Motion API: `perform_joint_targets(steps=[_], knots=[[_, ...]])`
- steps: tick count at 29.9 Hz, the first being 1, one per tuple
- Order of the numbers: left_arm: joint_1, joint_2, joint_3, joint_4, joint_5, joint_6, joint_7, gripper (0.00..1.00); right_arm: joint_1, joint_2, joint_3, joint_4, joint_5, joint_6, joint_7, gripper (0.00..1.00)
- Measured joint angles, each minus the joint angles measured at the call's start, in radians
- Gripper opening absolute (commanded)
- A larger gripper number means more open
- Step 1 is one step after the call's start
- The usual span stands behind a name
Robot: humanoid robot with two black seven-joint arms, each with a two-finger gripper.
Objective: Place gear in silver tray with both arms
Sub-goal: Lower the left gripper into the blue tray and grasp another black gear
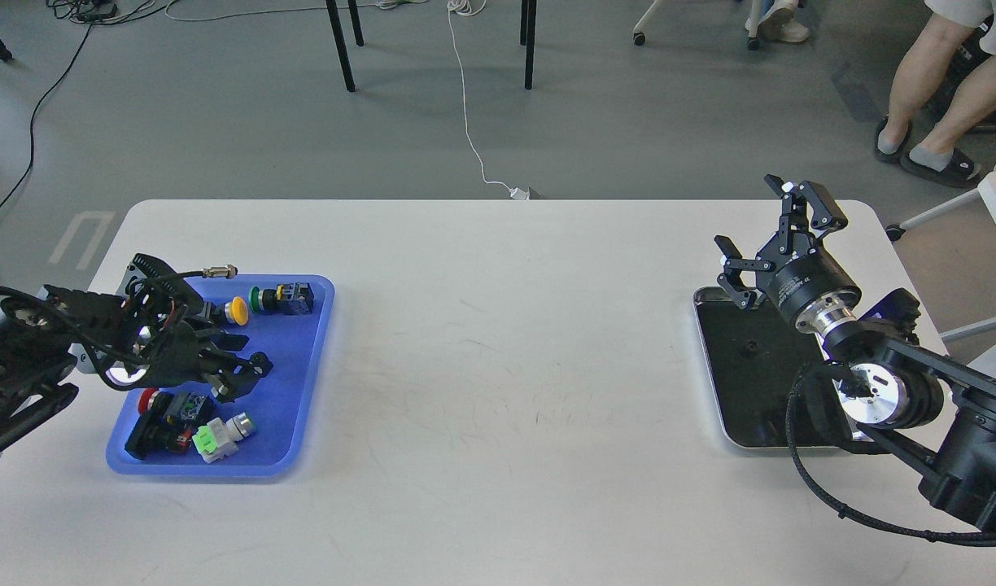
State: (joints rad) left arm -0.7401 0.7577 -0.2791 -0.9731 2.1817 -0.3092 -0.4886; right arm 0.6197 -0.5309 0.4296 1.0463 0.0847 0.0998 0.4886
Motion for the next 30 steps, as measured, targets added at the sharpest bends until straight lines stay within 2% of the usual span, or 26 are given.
perform_joint_targets(steps=[4,5,8,12,23,30], knots=[[0.000,-0.011,0.000,0.013,0.000,0.000,0.000,0.53,0.000,0.000,0.000,0.000,0.000,0.000,0.000,0.99],[0.001,-0.014,0.000,0.015,0.000,0.000,0.000,0.49,0.000,0.000,0.000,0.000,0.000,0.000,0.000,0.99],[0.001,-0.016,0.010,0.020,0.000,0.000,0.000,0.28,0.000,0.000,0.000,0.001,-0.001,0.000,0.000,0.99],[-0.001,-0.017,0.025,0.022,-0.001,0.003,-0.001,0.18,0.000,0.000,0.001,0.001,-0.001,0.000,0.000,0.99],[-0.007,-0.021,0.028,0.027,0.001,0.033,0.000,0.16,0.000,0.000,0.004,0.002,0.000,0.000,0.000,0.99],[-0.119,-0.016,0.026,-0.022,0.000,0.039,0.001,0.16,0.000,-0.015,0.006,0.002,0.000,0.000,0.000,0.99]])
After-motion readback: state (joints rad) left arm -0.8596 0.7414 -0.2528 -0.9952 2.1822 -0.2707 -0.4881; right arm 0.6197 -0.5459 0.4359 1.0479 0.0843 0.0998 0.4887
